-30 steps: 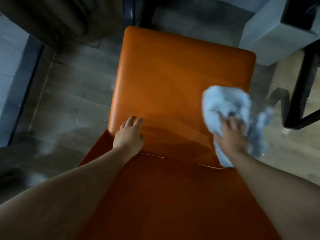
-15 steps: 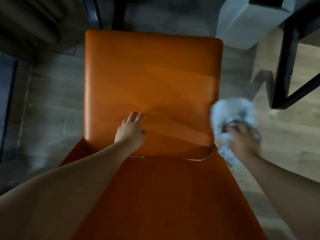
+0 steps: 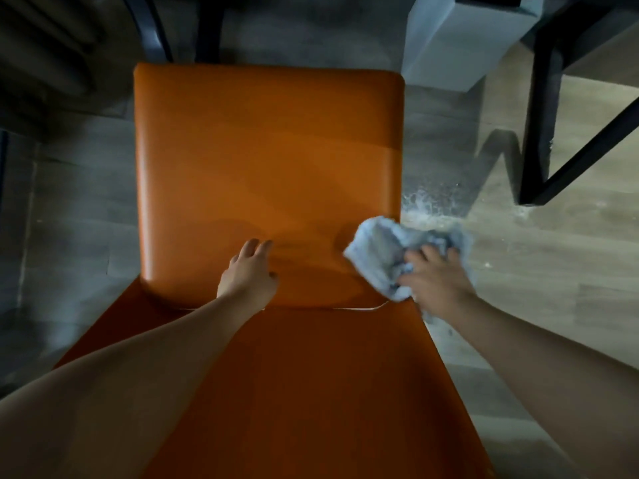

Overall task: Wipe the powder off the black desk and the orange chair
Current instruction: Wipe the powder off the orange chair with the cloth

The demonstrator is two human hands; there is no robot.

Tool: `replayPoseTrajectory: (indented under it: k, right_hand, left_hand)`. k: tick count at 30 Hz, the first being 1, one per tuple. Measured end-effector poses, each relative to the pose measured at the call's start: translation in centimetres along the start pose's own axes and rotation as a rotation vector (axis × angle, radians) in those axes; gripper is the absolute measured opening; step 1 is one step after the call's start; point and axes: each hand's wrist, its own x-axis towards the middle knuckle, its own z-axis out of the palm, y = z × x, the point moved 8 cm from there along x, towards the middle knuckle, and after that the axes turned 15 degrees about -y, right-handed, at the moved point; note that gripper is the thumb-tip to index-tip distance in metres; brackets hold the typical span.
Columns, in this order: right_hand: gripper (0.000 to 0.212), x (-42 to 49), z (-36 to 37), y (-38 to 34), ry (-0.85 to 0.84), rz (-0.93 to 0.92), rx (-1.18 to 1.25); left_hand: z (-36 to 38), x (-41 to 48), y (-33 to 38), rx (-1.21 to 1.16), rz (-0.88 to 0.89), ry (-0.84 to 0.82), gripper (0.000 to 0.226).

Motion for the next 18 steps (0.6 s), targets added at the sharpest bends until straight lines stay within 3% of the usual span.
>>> replayPoseTrajectory:
  k: [3,5,7,9,12,18]
  right_hand:
    - [0.036,-1.7,-0.9,4.3,0.035,0.279,0.059]
    - [0.037,-2.5,-2.9,1.9,0.169,0.150,0.128]
    - [0.034,-3.0,-4.5,-4.5,0.254,-0.154,0.120]
    - [0.037,-2.7,-3.5,-11.1,0.049,-0.351,0.044]
    - [0.044,-0.5,-1.8,-12.1,-0.180,-0.270,-0.163]
    - [0.039,-0.3,-1.4,-5.9,-0.229,-0.028,-0.129]
  left_hand:
    - [0.2,0.0,-0.3,-0.021,-0.019,0.007,0.063]
    - [0.4,0.2,-0.3,-0.057,-0.030,0.006,0.064]
    - [0.5,0.2,-0.1,-0.080,-0.031,0.002,0.064]
    - [0.5,0.1,-0.1,-0.102,-0.037,0.004,0.063]
    - [0.6,-0.1,-0.5,-0.131,-0.044,0.019,0.061]
    - [1.4,-0.8,-2.0,-0.170,-0.064,0.004,0.062]
